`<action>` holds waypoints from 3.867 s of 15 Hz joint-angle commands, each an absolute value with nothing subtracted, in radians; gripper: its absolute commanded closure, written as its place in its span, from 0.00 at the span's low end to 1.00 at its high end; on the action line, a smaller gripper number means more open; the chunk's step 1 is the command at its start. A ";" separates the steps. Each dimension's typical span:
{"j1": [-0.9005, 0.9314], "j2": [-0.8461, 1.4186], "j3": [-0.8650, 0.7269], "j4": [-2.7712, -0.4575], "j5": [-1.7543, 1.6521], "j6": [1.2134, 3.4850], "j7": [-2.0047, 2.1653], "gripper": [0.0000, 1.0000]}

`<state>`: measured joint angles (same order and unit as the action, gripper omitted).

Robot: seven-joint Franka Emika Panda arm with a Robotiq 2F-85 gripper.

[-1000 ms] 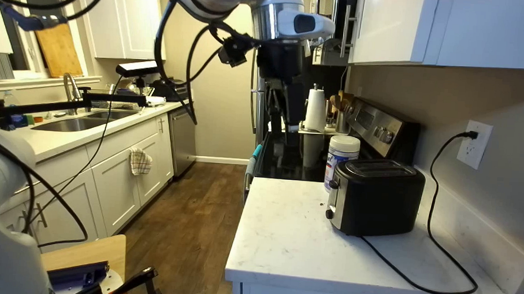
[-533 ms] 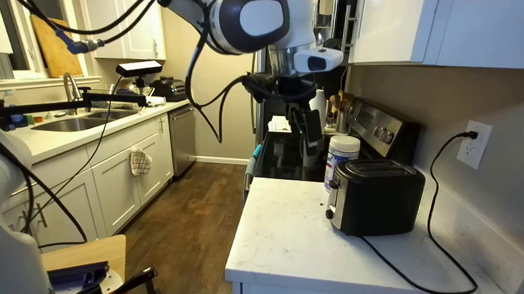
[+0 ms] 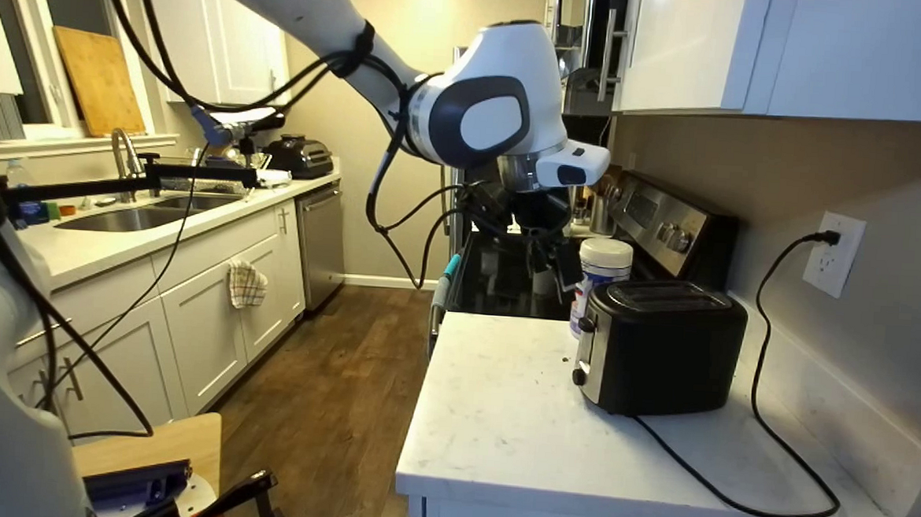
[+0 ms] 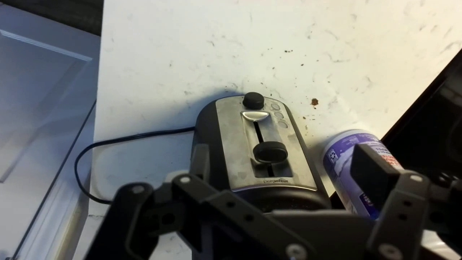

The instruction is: Push down the switch of the toaster

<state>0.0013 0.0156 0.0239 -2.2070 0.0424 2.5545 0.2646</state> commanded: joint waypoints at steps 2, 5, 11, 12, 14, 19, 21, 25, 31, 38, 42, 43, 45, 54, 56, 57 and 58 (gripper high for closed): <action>0.016 0.104 0.027 -2.132 0.112 2.607 0.270 0.00; 0.025 0.144 0.033 -2.093 0.164 2.629 0.264 0.00; 0.023 0.227 0.034 -2.013 0.215 2.628 0.264 0.53; 0.022 0.241 0.032 -2.001 0.218 2.629 0.264 0.61; 0.022 0.264 0.028 -1.980 0.216 2.626 0.265 0.74; 0.032 0.287 0.011 -1.970 0.188 2.628 0.288 1.00; 0.036 0.289 0.004 -1.972 0.178 2.626 0.297 1.00; 0.071 0.278 -0.034 -2.005 0.101 2.645 0.365 1.00; 0.135 0.257 -0.072 -2.043 -0.036 2.642 0.507 1.00; 0.206 0.250 -0.133 -2.069 -0.211 2.707 0.676 1.00; 0.222 0.249 -0.157 -2.063 -0.289 2.705 0.757 1.00; 0.223 0.250 -0.160 -2.062 -0.306 2.702 0.773 1.00; 0.221 0.255 -0.164 -2.058 -0.323 2.697 0.797 1.00; 0.188 0.309 -0.131 -2.045 -0.262 2.722 0.757 1.00; 0.185 0.320 -0.132 -2.041 -0.254 2.716 0.753 1.00; 0.183 0.326 -0.134 -2.040 -0.251 2.718 0.752 1.00; 0.178 0.332 -0.135 -2.039 -0.244 2.717 0.749 1.00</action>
